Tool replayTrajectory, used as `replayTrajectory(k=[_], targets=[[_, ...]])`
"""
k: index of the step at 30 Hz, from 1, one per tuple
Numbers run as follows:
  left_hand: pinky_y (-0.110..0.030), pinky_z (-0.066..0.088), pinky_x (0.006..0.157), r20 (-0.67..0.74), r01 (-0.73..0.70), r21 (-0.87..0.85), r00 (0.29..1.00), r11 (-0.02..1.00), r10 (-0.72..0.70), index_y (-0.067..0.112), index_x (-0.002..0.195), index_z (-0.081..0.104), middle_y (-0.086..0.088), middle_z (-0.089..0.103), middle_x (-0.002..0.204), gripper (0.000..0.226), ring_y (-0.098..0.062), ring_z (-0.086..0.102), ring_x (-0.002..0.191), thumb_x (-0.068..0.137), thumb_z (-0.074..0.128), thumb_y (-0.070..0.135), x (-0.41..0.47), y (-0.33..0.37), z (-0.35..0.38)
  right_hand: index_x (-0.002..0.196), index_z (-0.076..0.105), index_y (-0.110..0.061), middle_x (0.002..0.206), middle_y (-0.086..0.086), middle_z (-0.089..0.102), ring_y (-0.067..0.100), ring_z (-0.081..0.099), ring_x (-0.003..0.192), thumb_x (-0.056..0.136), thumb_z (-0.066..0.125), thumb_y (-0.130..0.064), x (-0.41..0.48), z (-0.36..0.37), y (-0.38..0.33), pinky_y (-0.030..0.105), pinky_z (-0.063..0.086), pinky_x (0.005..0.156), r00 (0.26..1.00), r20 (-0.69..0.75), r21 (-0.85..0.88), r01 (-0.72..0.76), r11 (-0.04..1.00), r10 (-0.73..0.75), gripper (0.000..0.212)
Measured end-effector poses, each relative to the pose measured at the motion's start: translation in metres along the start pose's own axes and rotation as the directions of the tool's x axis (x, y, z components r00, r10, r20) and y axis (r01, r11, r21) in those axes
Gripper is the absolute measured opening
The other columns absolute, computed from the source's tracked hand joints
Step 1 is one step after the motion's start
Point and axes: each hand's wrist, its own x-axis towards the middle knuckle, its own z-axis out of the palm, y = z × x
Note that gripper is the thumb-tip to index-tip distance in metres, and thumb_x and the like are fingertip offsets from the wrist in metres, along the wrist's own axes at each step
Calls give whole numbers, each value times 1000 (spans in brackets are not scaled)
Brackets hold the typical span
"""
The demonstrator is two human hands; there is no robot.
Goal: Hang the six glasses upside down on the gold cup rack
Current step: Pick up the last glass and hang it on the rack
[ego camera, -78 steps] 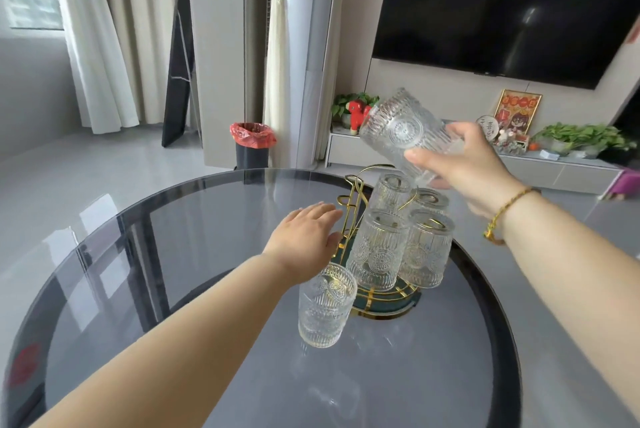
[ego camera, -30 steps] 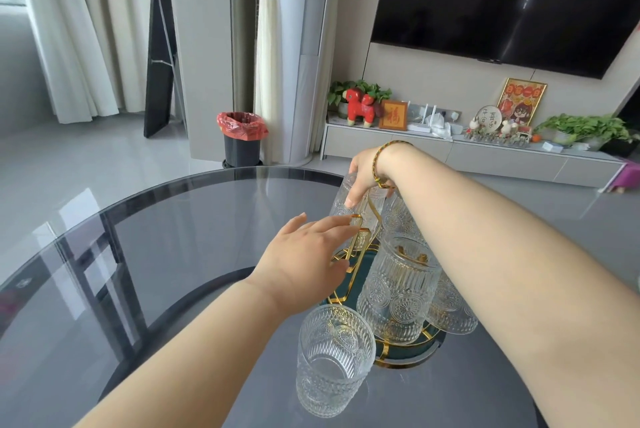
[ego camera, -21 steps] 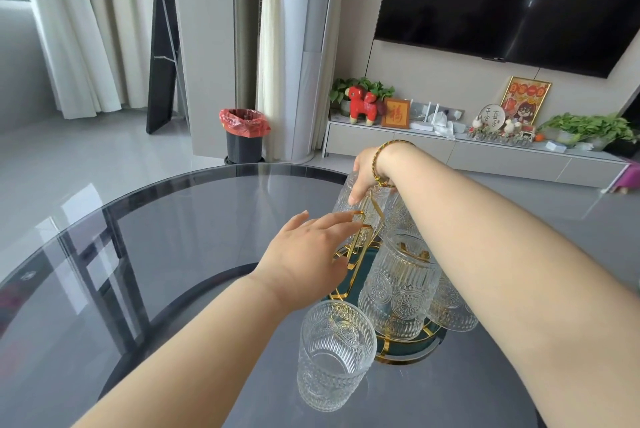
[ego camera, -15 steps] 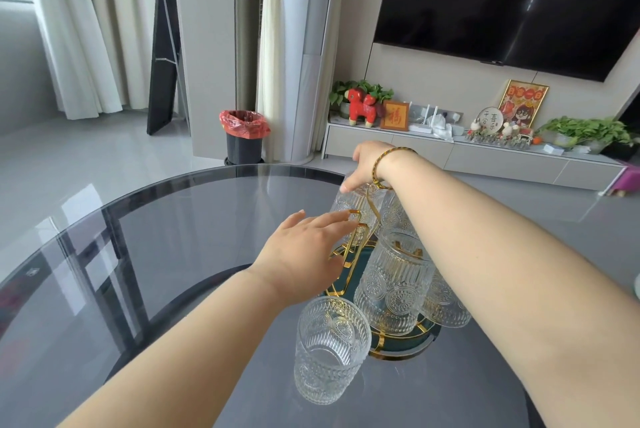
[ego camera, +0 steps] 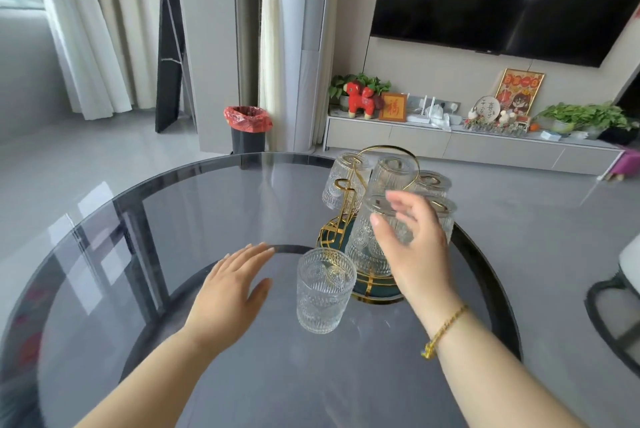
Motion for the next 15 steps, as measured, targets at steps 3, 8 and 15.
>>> replayTrajectory(k=[3,8,15], targets=[[-27,11,115,73,92,59,993,994,-96,24,135,34,6,30,148,45,-11,22,139,91,43,27,-31,-19,9,79,49,-37,87,-15,56,6,55,84,73,65,-8,-54,8,21,6,42,76,992,-47,85,-115,990,119,34],[-25,5,115,137,181,190,968,965,-208,26,138,23,8,23,151,49,-9,16,140,92,36,37,-58,-38,21,89,51,-25,90,-10,52,17,52,95,70,70,-14,-106,36,57,4,34,79,932,109,-56,-341,938,345,29],[-28,2,116,140,181,263,965,948,-223,28,137,25,8,21,152,47,-9,11,141,92,31,42,-58,-39,27,129,35,-15,131,4,48,21,42,122,61,75,-32,-96,61,69,29,32,102,880,185,-293,-376,879,438,80]])
